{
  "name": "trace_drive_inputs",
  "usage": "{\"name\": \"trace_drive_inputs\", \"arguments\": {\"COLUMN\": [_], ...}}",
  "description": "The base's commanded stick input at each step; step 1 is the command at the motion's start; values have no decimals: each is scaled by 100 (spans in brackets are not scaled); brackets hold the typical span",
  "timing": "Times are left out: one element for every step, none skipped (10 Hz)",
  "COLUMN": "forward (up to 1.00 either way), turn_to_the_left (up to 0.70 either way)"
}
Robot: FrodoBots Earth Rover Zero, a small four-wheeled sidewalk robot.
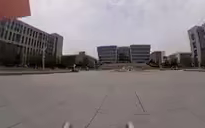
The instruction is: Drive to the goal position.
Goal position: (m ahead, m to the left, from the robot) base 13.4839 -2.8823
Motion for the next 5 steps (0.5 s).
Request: {"name": "trace_drive_inputs", "arguments": {"forward": [85,85,85,85,85], "turn_to_the_left": [0,0,0,0,0]}}
